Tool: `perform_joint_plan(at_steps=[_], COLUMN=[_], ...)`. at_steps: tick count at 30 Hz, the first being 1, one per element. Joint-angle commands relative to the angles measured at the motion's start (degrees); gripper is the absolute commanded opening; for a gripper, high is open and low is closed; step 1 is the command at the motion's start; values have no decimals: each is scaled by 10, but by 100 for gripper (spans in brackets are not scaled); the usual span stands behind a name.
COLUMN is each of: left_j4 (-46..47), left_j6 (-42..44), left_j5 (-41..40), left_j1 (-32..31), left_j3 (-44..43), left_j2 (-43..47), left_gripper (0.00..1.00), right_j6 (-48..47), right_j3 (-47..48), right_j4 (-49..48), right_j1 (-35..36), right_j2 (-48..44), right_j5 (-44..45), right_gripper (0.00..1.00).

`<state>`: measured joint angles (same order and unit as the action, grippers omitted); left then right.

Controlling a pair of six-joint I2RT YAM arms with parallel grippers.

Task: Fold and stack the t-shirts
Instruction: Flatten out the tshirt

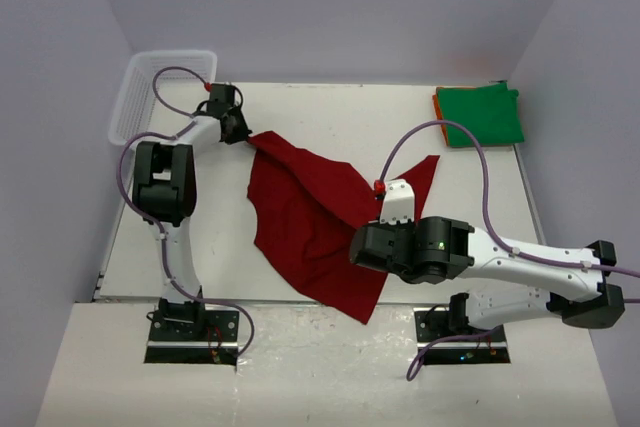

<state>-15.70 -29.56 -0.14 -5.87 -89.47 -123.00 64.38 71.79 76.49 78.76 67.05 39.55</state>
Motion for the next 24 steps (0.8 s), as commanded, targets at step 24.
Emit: perform_joint_plan(at_steps=[24], left_j4=[-239], left_j6=[148], left_j5=[-168], left_j1=[-145], left_j3=[-189], left_j2=[524], left_gripper=[0], right_j6=[-580], right_j3=[465], right_j4=[-252], right_j1=[-527], right_j2=[153], right_j5=[-81], right_gripper=[0])
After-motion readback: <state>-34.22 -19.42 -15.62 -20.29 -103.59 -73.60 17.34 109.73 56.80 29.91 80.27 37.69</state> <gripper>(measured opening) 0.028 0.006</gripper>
